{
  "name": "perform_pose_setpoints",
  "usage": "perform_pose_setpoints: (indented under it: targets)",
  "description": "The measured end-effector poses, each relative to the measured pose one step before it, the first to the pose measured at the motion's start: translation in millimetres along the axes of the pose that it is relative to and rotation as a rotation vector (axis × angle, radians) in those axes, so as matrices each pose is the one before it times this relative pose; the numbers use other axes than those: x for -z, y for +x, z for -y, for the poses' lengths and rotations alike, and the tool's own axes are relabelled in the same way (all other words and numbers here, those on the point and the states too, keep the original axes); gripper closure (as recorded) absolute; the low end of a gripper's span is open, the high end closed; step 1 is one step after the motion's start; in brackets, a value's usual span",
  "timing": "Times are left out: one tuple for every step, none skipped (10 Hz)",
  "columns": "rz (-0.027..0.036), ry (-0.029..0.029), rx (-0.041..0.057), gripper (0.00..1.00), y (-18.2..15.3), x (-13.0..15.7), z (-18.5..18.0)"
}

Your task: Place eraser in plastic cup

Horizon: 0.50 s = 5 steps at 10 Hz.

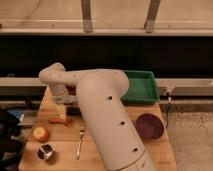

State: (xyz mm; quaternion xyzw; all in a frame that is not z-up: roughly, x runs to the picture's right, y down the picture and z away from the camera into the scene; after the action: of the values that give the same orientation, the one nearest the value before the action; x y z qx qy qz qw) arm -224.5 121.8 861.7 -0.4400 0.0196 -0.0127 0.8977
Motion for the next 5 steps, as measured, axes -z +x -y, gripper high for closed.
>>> perform_pose_setpoints:
  targets:
    - [-0.00270,-0.00126,-0.00723,0.20,2.72,-0.55,-0.47]
    - [-0.00458,-0.00195,-0.00941,0.20,3.46,-0.24,-0.30]
    - [-0.00531,-0.00321,-0.00684,0.20,2.39,-0.75,-0.50]
    - [-0.00497,-0.00331,-0.00619,0.20,2.11,-0.86,-0.66]
    - [-0.00393,-0.00121,-0.00583,0.20,1.59,-0.24,0.00]
